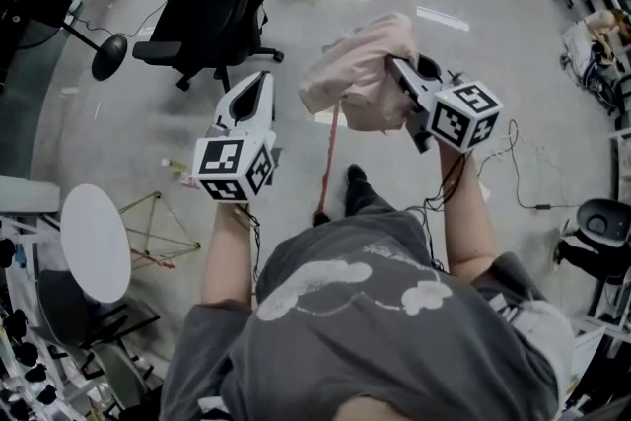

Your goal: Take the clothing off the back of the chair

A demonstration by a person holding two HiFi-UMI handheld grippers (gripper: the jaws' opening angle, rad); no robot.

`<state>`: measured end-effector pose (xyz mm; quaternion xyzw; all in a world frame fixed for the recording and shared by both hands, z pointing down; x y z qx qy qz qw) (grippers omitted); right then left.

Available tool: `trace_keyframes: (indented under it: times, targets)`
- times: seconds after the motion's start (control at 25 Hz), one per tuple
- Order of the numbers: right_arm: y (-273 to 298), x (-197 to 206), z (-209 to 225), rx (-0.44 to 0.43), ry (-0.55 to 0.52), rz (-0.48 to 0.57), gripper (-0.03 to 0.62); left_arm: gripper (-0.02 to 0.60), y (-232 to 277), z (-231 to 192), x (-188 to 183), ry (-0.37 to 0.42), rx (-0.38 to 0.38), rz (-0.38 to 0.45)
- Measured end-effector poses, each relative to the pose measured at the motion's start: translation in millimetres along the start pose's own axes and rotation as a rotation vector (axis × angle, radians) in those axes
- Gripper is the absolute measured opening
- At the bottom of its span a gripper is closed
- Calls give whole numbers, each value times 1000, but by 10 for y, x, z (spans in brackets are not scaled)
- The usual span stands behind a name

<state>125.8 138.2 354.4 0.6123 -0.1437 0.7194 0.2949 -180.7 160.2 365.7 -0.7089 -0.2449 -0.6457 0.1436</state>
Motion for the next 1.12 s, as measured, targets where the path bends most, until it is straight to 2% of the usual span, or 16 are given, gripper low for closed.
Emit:
trace_keyframes:
  times: [0.2, 0.48, 1.12]
  targets:
    - [-86, -38, -151, -2, -14, 51, 37, 0, -121, 29, -27, -4, 2, 8]
    - [-104, 22, -240, 10, -42, 6, 37, 0, -202, 56, -25, 0, 14, 11]
    - [-164, -77, -269, 15, -33, 45, 37, 0, -204, 46, -78, -7, 17, 37]
Point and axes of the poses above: the fingertips, and each gripper's own axes: y forward along the fingers, z to its right, x out of its underside, the point moved 9 cm from there along -y, backward along the fingers
